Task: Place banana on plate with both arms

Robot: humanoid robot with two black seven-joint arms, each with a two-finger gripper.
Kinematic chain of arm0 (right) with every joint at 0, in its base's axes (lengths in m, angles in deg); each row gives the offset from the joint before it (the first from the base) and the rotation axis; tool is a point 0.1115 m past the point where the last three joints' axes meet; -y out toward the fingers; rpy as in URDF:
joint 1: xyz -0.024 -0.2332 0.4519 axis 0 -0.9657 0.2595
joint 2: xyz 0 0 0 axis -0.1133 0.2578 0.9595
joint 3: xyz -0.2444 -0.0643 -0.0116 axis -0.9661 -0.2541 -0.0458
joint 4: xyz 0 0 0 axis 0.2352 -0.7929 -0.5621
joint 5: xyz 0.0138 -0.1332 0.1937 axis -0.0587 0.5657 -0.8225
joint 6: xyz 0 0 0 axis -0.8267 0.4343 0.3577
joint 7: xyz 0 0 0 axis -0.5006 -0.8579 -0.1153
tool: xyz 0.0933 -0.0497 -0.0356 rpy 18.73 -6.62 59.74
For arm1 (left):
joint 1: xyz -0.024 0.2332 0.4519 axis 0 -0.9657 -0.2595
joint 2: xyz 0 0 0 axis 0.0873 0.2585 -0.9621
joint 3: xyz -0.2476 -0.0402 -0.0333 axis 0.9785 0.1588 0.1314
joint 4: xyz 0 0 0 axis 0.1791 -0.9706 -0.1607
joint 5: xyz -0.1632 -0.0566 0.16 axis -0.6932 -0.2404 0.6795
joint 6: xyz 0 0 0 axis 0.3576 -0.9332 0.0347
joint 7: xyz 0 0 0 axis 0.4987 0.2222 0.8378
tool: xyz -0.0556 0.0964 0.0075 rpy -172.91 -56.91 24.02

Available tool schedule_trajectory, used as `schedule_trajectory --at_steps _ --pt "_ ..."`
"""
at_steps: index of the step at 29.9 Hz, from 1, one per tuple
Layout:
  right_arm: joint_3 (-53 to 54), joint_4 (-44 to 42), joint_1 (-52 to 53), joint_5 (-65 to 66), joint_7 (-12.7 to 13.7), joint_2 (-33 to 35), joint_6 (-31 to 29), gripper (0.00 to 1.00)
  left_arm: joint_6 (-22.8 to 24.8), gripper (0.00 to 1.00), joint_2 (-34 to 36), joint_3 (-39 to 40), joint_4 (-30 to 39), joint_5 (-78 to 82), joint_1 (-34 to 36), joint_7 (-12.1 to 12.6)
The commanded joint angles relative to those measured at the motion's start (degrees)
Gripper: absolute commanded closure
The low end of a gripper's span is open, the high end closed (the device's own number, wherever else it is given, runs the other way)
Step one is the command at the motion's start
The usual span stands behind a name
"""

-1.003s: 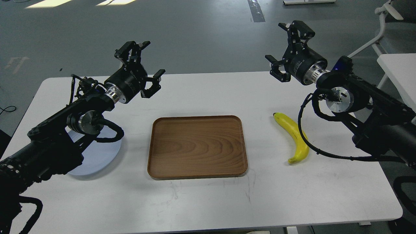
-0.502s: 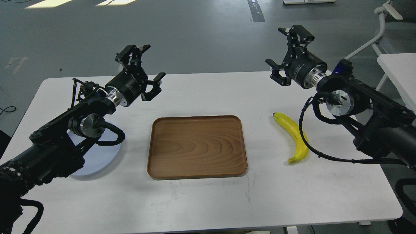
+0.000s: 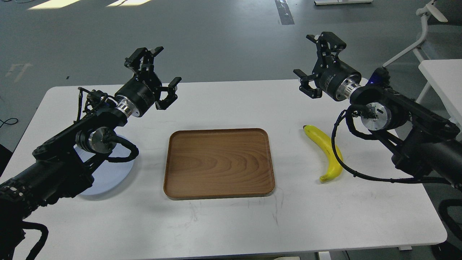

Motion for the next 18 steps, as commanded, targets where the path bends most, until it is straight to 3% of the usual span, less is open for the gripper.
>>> schedule_trajectory --at_steps 1,18 --pt "0.00 0.13 0.00 0.00 -0.02 0.36 0.01 0.00 0.00 0.02 0.04 -0.49 0.00 0.34 0.04 0.22" --pt "-1.14 0.13 -0.09 0.08 -0.28 0.45 0.10 0.00 -0.09 0.02 0.22 -0.94 0.00 0.95 0.04 0.13"
